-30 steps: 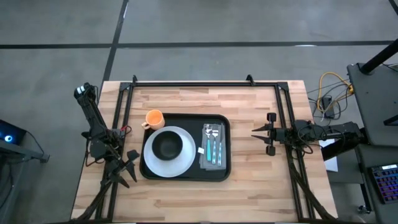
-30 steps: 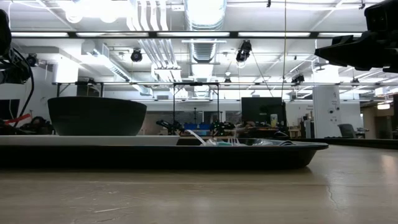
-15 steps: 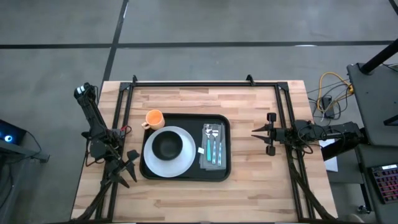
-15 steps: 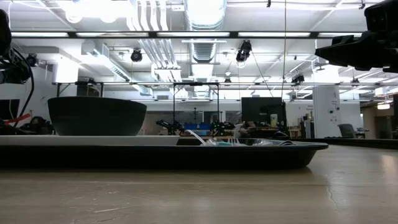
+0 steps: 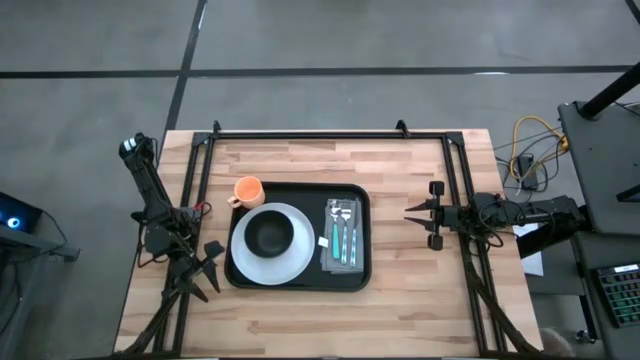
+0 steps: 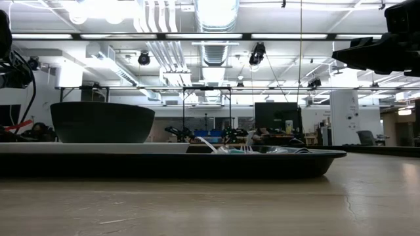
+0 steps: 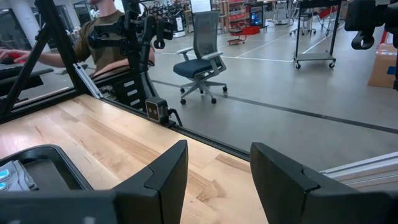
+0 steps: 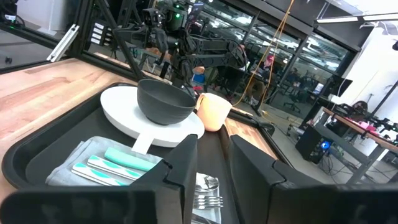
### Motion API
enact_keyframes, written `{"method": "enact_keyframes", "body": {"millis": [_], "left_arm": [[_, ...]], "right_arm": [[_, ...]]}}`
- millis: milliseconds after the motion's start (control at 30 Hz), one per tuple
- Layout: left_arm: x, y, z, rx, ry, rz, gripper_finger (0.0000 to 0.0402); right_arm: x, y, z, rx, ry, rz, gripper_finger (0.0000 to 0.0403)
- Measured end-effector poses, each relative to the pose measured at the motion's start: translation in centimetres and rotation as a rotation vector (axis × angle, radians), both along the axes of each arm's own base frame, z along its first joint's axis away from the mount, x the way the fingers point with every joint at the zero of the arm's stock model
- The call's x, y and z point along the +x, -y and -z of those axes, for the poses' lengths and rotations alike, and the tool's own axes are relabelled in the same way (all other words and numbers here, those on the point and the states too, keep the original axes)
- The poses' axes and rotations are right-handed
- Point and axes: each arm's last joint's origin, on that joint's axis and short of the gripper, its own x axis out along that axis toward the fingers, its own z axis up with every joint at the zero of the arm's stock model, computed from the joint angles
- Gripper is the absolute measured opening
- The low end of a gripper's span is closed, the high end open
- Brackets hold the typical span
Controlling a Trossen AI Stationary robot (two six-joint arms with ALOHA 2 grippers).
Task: Set up tray
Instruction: Return to Home Position
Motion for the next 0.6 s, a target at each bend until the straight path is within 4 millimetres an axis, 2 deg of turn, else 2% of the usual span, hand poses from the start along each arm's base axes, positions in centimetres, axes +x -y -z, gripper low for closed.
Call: {"method": "enact_keyframes", "body": {"millis": [600], "left_arm": [[0.00,0.00,-0.01,0.000,0.000,0.000,0.0155]], "right_arm": [[0.00,0.01,0.00,0.000,0.000,0.001,0.0069]]}}
